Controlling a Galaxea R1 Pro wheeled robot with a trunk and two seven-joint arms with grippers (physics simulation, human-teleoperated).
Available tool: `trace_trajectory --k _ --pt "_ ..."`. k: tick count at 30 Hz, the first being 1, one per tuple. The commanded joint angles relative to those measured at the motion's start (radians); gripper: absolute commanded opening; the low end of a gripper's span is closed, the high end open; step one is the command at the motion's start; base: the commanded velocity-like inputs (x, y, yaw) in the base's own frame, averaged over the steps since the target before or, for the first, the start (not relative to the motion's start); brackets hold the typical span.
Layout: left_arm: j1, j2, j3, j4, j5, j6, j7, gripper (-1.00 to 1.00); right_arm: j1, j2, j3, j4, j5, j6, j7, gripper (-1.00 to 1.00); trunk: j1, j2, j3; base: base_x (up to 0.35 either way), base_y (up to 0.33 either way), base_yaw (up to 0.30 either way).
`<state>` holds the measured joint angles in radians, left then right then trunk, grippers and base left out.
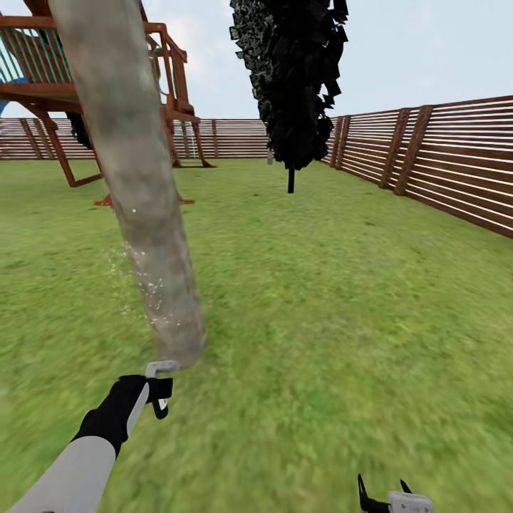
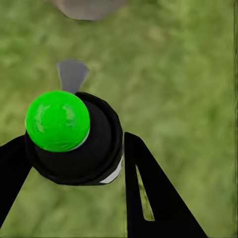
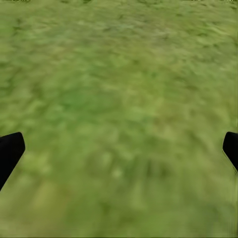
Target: In the garden, pick up the pesticide atomizer on the floor and spray pesticide onto both trees until each tree trunk is fully covered.
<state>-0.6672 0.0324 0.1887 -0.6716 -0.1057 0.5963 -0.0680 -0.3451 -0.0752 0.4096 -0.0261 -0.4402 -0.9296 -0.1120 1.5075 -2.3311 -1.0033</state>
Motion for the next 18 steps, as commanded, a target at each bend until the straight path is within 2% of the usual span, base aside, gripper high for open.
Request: trace_trajectory --k 1,9,18 --pt "0.0 0.0 0.0 0.0 0.0 0.0 0.0 -1.0 0.0 0.0 0.0 0.0 0.0 0.0 0.0 1.0 0.0 0.0 0.0 0.2 -0.23 0.007" --pt "0.0 0.0 0.0 0.0 0.0 -0.001 0.0 -1.0 0.0 0.0 0.0 0.0 0.0 0.0 0.0 1.0 0.0 0.0 0.0 0.178 -0.233 0.012" --pt "0.0 0.0 0.0 -0.002 0.0 -0.002 0.001 -1.0 0.0 0.0 0.0 0.0 0.0 0.001 0.0 1.0 0.0 0.0 0.0 0.046 -0.267 0.255"
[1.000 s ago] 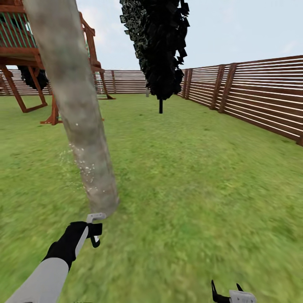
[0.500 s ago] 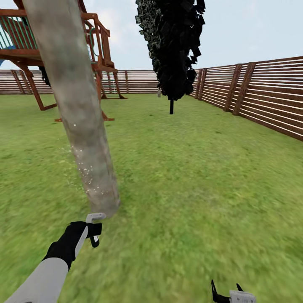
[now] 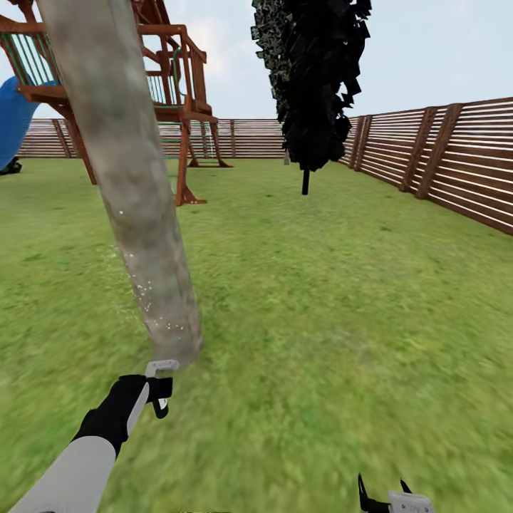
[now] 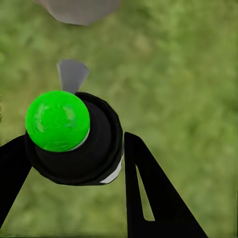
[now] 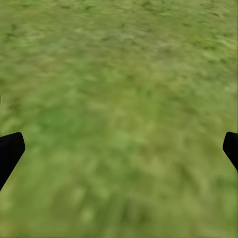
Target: In the garden, pick up the pesticide atomizer on the floor and spray pesticide onto both trees until each tree trunk is fully covered.
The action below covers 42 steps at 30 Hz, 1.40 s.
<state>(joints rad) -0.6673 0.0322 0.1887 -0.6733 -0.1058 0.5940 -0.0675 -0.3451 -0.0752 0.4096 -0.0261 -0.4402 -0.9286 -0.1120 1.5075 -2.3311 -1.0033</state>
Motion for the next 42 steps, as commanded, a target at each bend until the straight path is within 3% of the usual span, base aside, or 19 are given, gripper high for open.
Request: trace_trajectory --k 1,11,21,42 --pt "0.0 0.0 0.0 0.0 0.0 0.0 0.0 -1.0 0.0 0.0 0.0 0.0 0.0 0.0 0.0 1.0 0.0 0.0 0.0 0.001 -0.271 0.278" --pt "0.0 0.0 0.0 0.0 0.001 -0.003 0.029 -1.0 0.0 0.0 0.0 0.0 0.0 0.0 0.0 1.0 0.0 0.0 0.0 0.022 -0.271 0.272" --pt "0.0 -0.002 0.0 0.0 0.001 -0.005 0.029 -1.0 0.0 0.0 0.0 0.0 0.0 0.0 0.0 1.0 0.0 0.0 0.0 0.095 -0.271 0.051" --pt "0.0 -0.003 -0.001 0.0 0.001 -0.005 0.029 -1.0 0.0 0.0 0.0 0.0 0.0 0.0 0.0 1.0 0.0 0.0 0.0 0.134 -0.271 0.265"
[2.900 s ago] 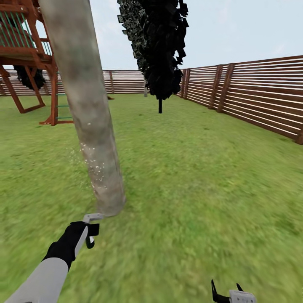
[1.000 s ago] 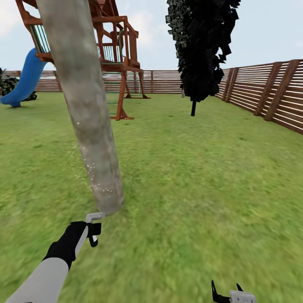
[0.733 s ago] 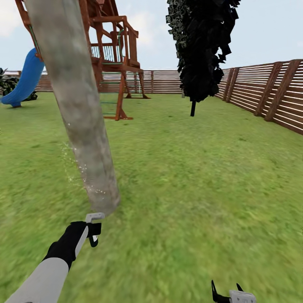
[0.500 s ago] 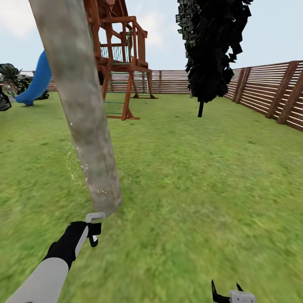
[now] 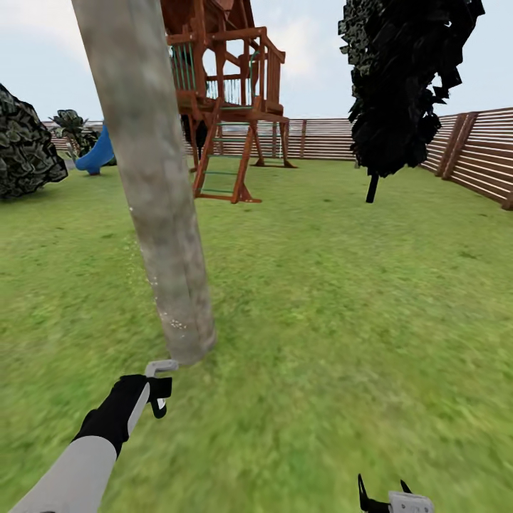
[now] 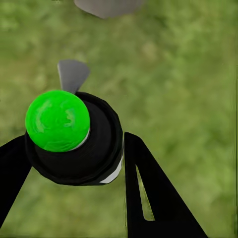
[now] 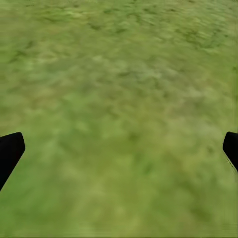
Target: In the garden, pick up the pesticide atomizer on the floor and spray pesticide onto both trees until each tree trunk is fully covered.
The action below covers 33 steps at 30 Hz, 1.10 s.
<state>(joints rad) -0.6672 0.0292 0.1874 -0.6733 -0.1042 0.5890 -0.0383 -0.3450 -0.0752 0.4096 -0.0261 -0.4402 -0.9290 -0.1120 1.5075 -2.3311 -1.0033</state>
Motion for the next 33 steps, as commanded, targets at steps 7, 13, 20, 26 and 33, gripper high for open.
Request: trace_trajectory --k 7,13,20,26,33 --pt "0.0 0.0 0.001 0.0 0.0 0.0 0.0 -1.0 0.0 0.0 0.0 0.0 0.0 0.0 0.0 1.0 0.0 0.0 0.0 0.135 -0.271 0.02" --pt "0.0 0.0 0.0 0.0 0.0 0.0 0.0 -1.0 0.0 0.0 0.0 0.0 0.0 0.0 0.0 1.0 0.0 0.0 0.0 0.017 -0.271 0.229" --pt "0.0 0.0 0.0 0.0 0.0 0.0 0.0 -1.0 0.0 0.0 0.0 0.0 0.0 0.0 0.0 1.0 0.0 0.0 0.0 0.001 -0.272 0.277" --pt "0.0 -0.002 0.0 0.0 0.0 0.0 0.0 -1.0 0.0 0.0 0.0 0.0 0.0 0.0 0.0 1.0 0.0 0.0 0.0 0.062 -0.272 0.278" --pt "0.0 -0.002 0.0 0.0 0.0 0.0 0.0 -1.0 0.0 0.0 0.0 0.0 0.0 0.0 0.0 1.0 0.0 0.0 0.0 0.004 -0.274 0.277"
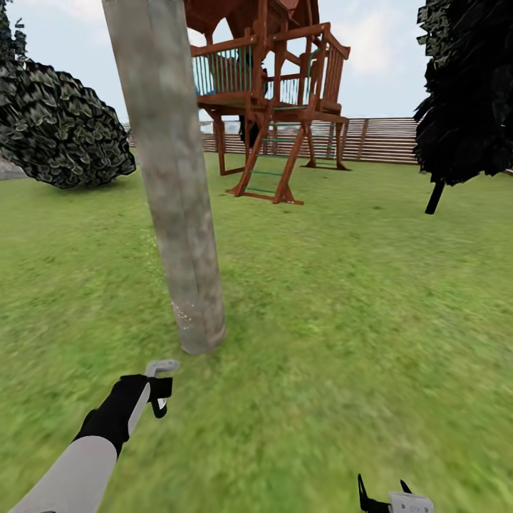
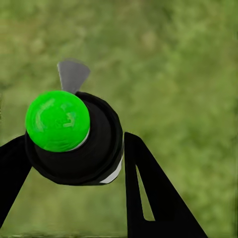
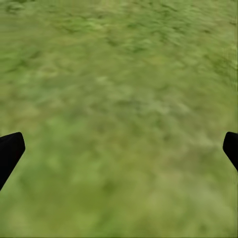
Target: In the garden, pick up the pesticide atomizer on the floor and spray pesticide onto both trees until each tree trunk is fully covered.
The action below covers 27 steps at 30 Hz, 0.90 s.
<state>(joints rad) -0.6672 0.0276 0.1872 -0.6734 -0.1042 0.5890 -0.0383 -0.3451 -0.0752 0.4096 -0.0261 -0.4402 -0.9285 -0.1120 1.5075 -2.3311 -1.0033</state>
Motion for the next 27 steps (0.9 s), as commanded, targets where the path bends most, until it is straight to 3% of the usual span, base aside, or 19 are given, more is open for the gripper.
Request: trace_trajectory --k 1,7,12,17,23,27 --pt "0.0 0.0 0.0 0.0 0.0 0.0 0.0 -1.0 0.0 0.0 0.0 0.0 0.0 0.0 0.0 1.0 0.0 0.0 0.0 0.0 -0.275 0.277" --pt "0.0 0.0 -0.001 0.0 0.0 -0.001 0.0 -1.0 0.0 0.0 0.0 0.0 0.0 0.0 0.0 1.0 0.0 0.0 0.0 0.0 -0.275 0.273" --pt "0.0 -0.004 -0.002 0.001 0.001 -0.002 -0.001 -1.0 0.0 0.0 0.0 0.0 0.002 -0.001 0.0 1.0 0.0 0.0 0.0 0.0 -0.128 0.059" --pt "0.0 -0.011 -0.006 0.002 0.003 -0.114 0.0 -1.0 0.0 0.0 0.0 -0.001 0.002 -0.001 0.0 1.0 0.0 0.0 0.0 0.0 -0.003 0.001" --pt "-0.019 -0.056 -0.011 -0.027 -0.002 -0.143 -0.006 -1.0 0.0 0.0 0.001 -0.001 0.003 -0.001 0.0 1.0 0.0 0.0 0.0 -0.067 0.0 0.0" --pt "-0.035 -0.088 -0.07 -0.071 -0.003 -0.135 -0.003 -1.0 0.0 0.0 0.0 -0.001 0.003 -0.001 0.0 1.0 0.0 0.0 0.0 -0.065 0.0 0.0"
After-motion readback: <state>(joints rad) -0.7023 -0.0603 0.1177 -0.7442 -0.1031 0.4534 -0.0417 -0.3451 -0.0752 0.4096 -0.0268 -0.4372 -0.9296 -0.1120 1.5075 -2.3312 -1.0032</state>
